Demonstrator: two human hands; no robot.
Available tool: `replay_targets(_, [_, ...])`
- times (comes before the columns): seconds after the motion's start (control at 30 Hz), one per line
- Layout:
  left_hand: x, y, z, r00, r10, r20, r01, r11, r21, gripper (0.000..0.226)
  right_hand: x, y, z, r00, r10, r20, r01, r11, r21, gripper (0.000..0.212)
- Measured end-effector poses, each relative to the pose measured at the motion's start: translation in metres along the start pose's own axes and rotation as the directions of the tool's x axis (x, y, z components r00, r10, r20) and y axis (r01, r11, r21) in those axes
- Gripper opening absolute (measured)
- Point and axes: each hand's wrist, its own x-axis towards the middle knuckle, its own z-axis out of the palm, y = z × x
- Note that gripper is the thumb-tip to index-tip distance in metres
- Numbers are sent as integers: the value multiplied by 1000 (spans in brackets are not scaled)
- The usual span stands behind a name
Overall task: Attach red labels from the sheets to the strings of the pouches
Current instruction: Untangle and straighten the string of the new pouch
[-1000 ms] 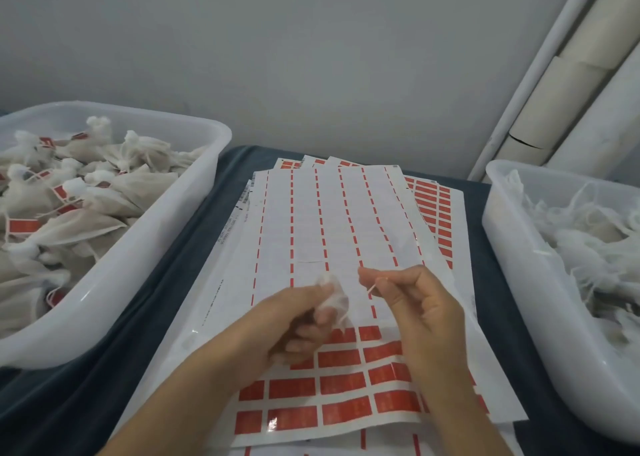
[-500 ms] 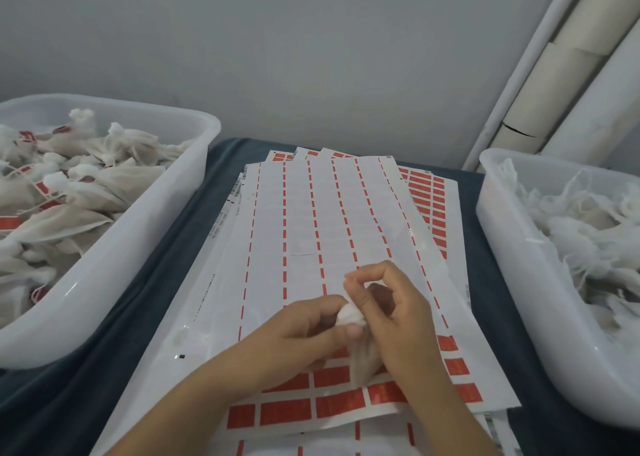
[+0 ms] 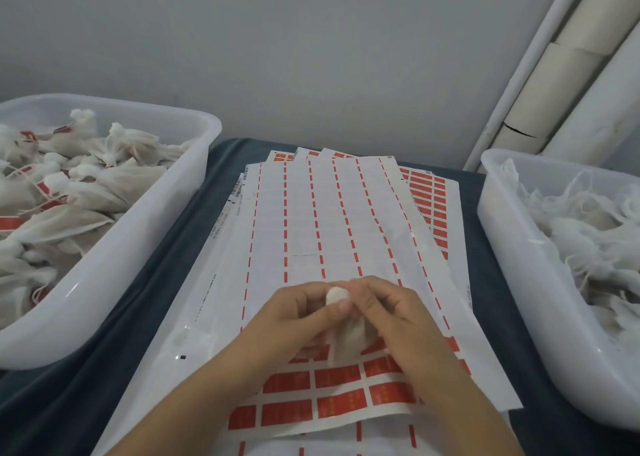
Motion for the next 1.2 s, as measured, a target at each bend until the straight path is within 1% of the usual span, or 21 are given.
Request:
replay_targets(0.07, [1, 1, -3, 999, -10, -34, 9, 999, -54, 27, 0, 0, -2, 996, 7, 91, -4, 999, -39, 36])
replay_targets(0.1, [1, 1, -5, 999, -3, -32, 0, 997, -77, 27, 1, 0, -4, 995, 18, 101, -13, 999, -50, 39])
replay_targets(0.17, [1, 2, -7, 999, 33, -20, -34, 997, -70, 23, 1, 0, -6, 996, 48, 69, -46, 999, -25, 40])
replay_targets(0.27, [1, 2, -5, 993, 96, -65, -94, 995, 27, 22, 0, 2, -7, 992, 118, 32, -120, 991, 51, 37])
replay_targets(0.33, [1, 3, -5, 984, 140, -113, -137, 990, 31, 28, 0, 4, -7, 975, 212, 62, -219, 963, 154, 36])
replay_targets(0.4, [2, 5, -7, 977, 161, -140, -164, 986, -8, 31, -1, 3, -7, 941, 274, 198, -330, 871, 364, 32])
replay_targets(0.47, [3, 7, -8, 978, 154, -143, -163, 985, -57, 30, -2, 0, -5, 905, 272, 328, -406, 782, 472, 30])
replay_targets(0.53, [3, 6, -6, 984, 117, -136, -134, 984, -120, 28, -3, 0, -3, 887, 259, 383, -429, 768, 475, 38])
replay_targets(0.57, [2, 5, -4, 987, 91, -132, -111, 982, -150, 28, -3, 0, -2, 885, 252, 390, -429, 765, 480, 41])
replay_targets(0.63, [3, 4, -3, 989, 29, -145, -61, 973, -221, 34, -3, 1, -2, 894, 255, 369, -424, 748, 511, 37])
replay_targets(0.67, [4, 4, -3, 985, 6, -172, -47, 970, -238, 39, -2, 1, -2, 905, 264, 334, -408, 764, 500, 35])
replay_targets(0.7, [4, 5, -4, 976, 4, -217, -51, 976, -212, 42, -2, 3, -3, 920, 278, 276, -379, 811, 446, 35])
replay_targets(0.73, [4, 5, -4, 960, 42, -276, -80, 989, -127, 42, -2, 4, -2, 935, 288, 207, -348, 861, 371, 36])
replay_targets(0.77, [3, 5, -3, 937, 127, -324, -129, 992, 16, 37, -2, 5, -2, 947, 288, 143, -319, 893, 317, 37])
replay_targets(0.8, [2, 5, -2, 913, 235, -335, -184, 967, 176, 32, -2, 5, -1, 955, 278, 100, -295, 908, 299, 37])
replay_targets(0.83, [1, 4, 0, 894, 322, -310, -223, 922, 315, 33, -3, 4, 1, 962, 262, 76, -273, 916, 296, 35])
replay_targets(0.9, [0, -1, 7, 884, 390, -260, -243, 856, 456, 36, -3, 4, 3, 972, 229, 45, -232, 930, 286, 33])
replay_targets(1.03, [1, -9, 7, 854, 463, -237, -253, 768, 588, 21, -2, 6, 6, 978, 207, 22, -205, 940, 273, 32])
replay_targets(1.1, [2, -9, 5, 835, 504, -219, -282, 735, 616, 23, -3, 6, 7, 981, 194, 28, -194, 937, 290, 30])
replay_targets(1.13, [2, -9, 5, 833, 510, -217, -295, 740, 605, 23, -3, 6, 6, 982, 187, 34, -188, 935, 300, 29])
replay_targets(1.2, [2, -5, 5, 834, 485, -261, -296, 794, 530, 20, -3, 7, 6, 984, 170, 45, -176, 924, 339, 27])
